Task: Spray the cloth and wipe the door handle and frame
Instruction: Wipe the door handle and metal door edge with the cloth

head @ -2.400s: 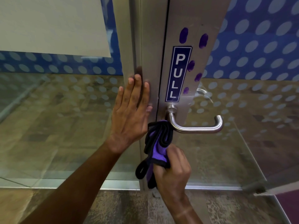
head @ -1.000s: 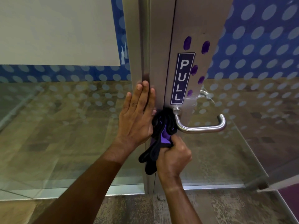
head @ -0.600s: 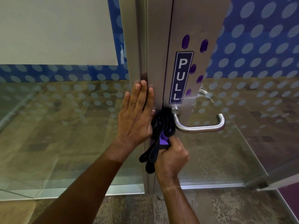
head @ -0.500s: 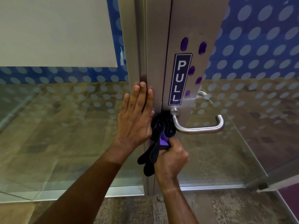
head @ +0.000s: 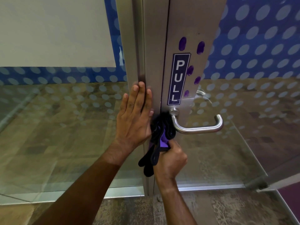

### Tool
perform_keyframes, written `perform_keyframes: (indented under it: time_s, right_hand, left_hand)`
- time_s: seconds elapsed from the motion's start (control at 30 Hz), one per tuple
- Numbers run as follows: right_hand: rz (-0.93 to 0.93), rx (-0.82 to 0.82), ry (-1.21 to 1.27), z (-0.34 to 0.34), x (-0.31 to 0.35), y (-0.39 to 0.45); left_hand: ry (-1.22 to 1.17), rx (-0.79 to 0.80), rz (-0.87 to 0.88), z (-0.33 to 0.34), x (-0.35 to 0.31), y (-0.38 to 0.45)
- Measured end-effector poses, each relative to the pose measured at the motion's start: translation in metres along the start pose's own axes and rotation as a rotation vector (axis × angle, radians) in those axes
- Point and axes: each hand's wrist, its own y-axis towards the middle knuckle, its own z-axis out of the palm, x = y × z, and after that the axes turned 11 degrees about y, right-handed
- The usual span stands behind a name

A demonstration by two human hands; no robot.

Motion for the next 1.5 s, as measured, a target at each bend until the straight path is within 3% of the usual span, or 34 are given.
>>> perform_keyframes:
  time_s: [0.33, 0.6, 0.77, 0.87, 1.03, 1.13, 1.3, 1.4, 1.5]
  right_hand:
    - [-0.227, -0.085, 0.162, -0.002, 0.039, 0.024]
    - [-0.025, 0.011, 0.062, -0.002, 0.002, 0.003]
    - [-0.174, -0.103, 0.200, -0.002, 0.035, 0.021]
    - [-0.238, -0.082, 0.212, -0.003, 0.036, 0.023]
    - [-0.051, 0.009, 0.067, -0.002, -0.002, 0.000]
    - [0.001, -0.021, 0.090, 0.001, -0.006, 0.000]
    - [-0.074, -0.020, 0.183, 0.004, 0.003, 0.003]
    - [-0.144, 0.011, 0.110, 0.003, -0.005, 0.003]
    - [-0.095, 0.067, 0.093, -0.007, -0.026, 0.003]
  left_hand:
    - [0.031, -0.028, -0.005, 0.003, -0.001, 0.000]
    - [0.002, -0.018, -0.022, 0.004, -0.003, 0.000]
    - [0.016, -0.036, -0.010, 0.005, -0.002, 0.002]
    - [0.009, -0.041, -0.014, 0.007, -0.002, 0.000]
    - [0.005, -0.029, -0.015, 0.005, -0.003, 0.000]
    - [-0.004, -0.031, -0.013, 0.004, -0.002, 0.000]
    - [-0.012, -0.052, -0.017, 0.006, -0.003, 0.000]
    - [-0.010, -0.051, -0.011, 0.006, -0.002, 0.001]
    - [-0.013, -0.053, -0.007, 0.006, -0.001, 0.000]
